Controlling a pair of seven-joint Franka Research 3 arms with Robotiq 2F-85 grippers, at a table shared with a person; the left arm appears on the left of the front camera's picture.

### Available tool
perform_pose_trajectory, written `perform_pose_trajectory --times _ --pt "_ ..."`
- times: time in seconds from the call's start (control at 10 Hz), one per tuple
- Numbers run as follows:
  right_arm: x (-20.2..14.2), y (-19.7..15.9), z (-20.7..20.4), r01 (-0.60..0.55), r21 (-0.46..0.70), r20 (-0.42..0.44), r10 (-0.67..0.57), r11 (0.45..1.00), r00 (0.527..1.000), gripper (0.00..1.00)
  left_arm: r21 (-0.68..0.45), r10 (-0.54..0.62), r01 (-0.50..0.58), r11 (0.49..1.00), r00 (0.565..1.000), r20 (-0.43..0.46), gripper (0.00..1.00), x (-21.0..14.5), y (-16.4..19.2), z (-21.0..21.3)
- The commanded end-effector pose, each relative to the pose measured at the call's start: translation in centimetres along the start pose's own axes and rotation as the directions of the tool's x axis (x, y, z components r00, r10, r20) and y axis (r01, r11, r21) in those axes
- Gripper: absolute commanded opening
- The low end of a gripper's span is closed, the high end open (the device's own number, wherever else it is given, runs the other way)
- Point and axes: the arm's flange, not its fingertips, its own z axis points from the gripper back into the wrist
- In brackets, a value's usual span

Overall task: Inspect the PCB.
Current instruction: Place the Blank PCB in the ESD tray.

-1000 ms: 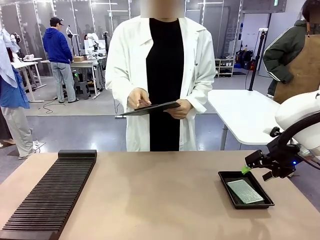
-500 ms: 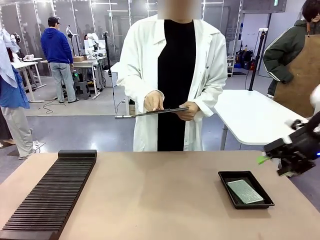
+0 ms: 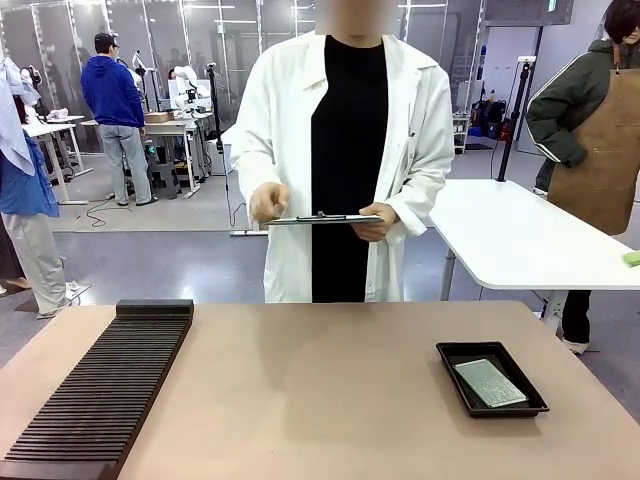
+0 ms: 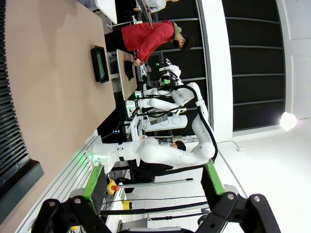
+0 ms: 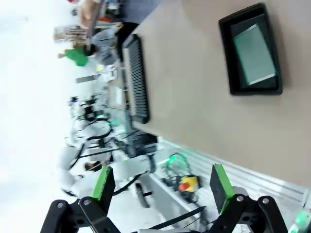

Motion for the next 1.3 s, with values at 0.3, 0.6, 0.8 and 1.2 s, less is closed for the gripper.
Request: perform_pose_trajectory --times 0.3,0.6,0.8,1.2 --pt "-1.3 -4.8 4.7 0.144 0.212 -0.122 -0.120 0.967 0.985 1.00 0.005 0.000 0.000 1.000 1.000 -0.003 1.00 -0.1 -0.1 0.0" --pt "-2.1 -5.4 4.0 0.168 0.194 -0.118 -0.147 0.966 0.982 1.00 0.005 0.000 0.000 1.000 1.000 -0.003 1.00 -0.1 -0.1 0.0" --pt "-2.1 -5.4 4.0 0.168 0.194 -0.118 -0.147 0.966 0.982 1.00 0.005 0.000 0.000 1.000 1.000 -0.003 1.00 -0.1 -0.1 0.0" --pt "-2.1 -5.4 4.0 0.168 0.194 -0.118 -0.147 0.966 0.982 1.00 0.005 0.000 0.000 1.000 1.000 -0.003 1.00 -0.1 -0.1 0.0"
